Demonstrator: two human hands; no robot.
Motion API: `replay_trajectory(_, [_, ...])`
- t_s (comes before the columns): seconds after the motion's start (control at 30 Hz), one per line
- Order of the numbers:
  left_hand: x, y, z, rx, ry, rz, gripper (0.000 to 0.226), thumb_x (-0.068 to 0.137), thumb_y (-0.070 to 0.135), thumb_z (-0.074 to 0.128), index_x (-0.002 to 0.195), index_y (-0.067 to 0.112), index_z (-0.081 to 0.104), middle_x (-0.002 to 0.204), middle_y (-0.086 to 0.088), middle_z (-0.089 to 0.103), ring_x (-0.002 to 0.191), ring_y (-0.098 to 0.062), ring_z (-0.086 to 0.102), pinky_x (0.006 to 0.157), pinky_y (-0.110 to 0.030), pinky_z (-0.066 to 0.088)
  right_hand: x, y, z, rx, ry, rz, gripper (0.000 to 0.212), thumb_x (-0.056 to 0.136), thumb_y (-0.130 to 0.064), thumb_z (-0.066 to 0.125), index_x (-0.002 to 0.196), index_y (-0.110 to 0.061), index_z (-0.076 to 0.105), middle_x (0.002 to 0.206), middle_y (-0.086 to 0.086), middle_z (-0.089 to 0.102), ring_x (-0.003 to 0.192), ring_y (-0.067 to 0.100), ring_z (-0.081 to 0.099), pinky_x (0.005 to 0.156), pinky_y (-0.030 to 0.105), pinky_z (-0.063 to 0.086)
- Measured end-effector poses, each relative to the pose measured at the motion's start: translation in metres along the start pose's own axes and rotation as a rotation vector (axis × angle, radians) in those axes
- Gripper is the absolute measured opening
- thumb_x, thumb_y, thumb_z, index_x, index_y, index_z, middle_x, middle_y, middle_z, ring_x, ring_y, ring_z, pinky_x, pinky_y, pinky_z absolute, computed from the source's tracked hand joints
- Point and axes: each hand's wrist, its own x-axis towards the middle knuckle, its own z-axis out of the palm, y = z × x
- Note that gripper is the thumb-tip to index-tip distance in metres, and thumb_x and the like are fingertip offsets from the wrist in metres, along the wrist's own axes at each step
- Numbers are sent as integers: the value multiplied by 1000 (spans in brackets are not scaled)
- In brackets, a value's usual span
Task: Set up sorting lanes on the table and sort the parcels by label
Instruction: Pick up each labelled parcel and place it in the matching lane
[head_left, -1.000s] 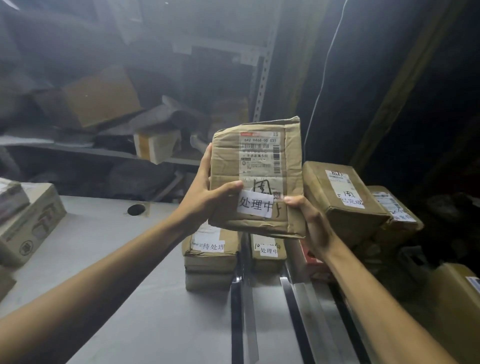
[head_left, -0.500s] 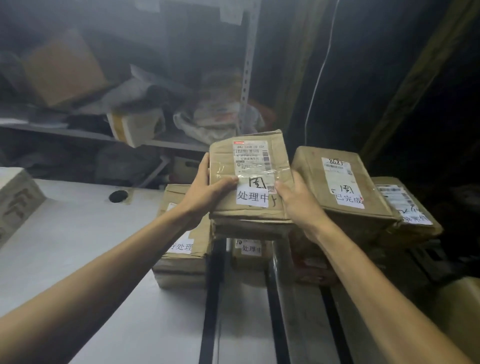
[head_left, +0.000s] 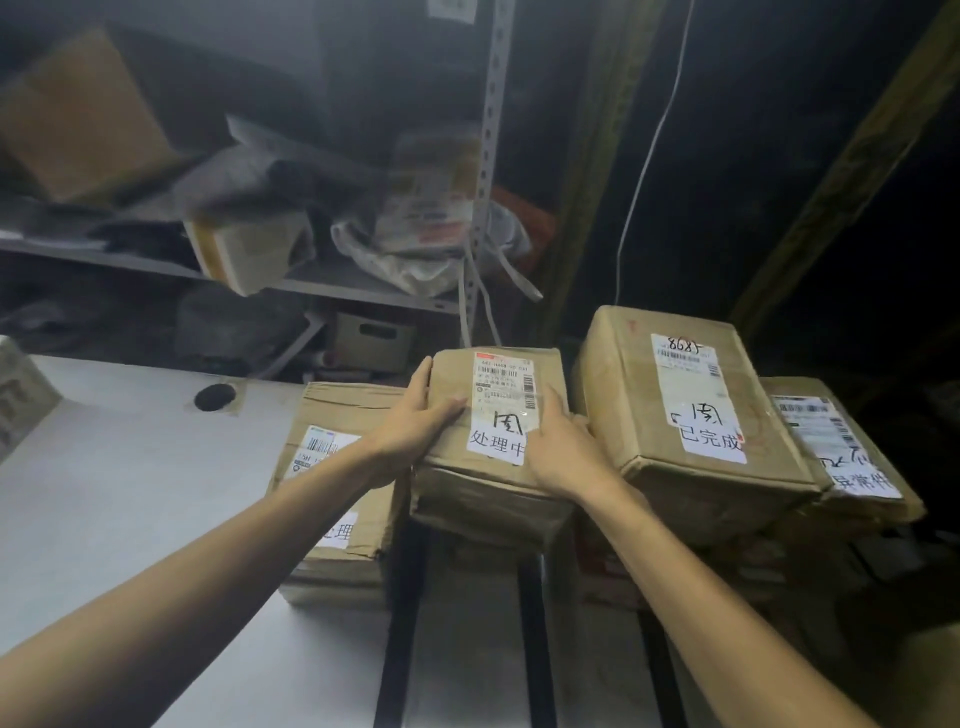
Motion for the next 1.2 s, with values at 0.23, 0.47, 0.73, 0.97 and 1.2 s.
replay_trajectory(0.23, [4, -1, 11, 481, -5, 31, 87, 100, 33, 50, 154, 12, -14, 161, -10, 14, 145, -23, 23, 119, -34, 18, 13, -4, 16, -186, -56, 70, 62, 101, -37, 45, 154, -21, 19, 149, 24, 23, 131, 44, 38, 112, 44, 33])
replay_trajectory(0.47, [8, 5, 13, 550, -21, 67, 86, 100, 30, 50, 154, 14, -15, 163, -13, 6, 149, -23, 15, 117, -28, 13, 13, -5, 15, -210, -14, 89, 55, 101, -38, 51, 147, -16, 31, 153, 25, 20, 130, 48, 42, 113, 47, 35])
replay_trajectory(0.73, [8, 2, 8, 423, 28, 118, 64, 105, 23, 39, 157, 20, 1, 161, -8, 16, 146, -18, 20, 109, -20, 14, 6, -20, 10, -261, 132, 8, 47, 100, -35, 52, 142, -15, 43, 149, 18, 29, 129, 43, 39, 109, 46, 33])
replay_trajectory(0.97, [11, -3, 13, 429, 37, 129, 61, 105, 24, 35, 156, 19, 1, 160, -8, 15, 145, -18, 20, 105, -17, 12, 6, -24, 10, -339, 129, -14, 44, 101, -33, 50, 138, -12, 46, 150, 20, 25, 127, 43, 36, 109, 47, 32])
replay_trajectory(1.2, [10, 5, 9, 397, 72, 181, 58, 105, 21, 36, 156, 18, 9, 158, -8, 19, 145, -16, 19, 106, -15, 11, 4, -27, -6, -317, 165, -61, 38, 97, -33, 57, 129, -14, 53, 145, 16, 35, 123, 43, 39, 106, 47, 33])
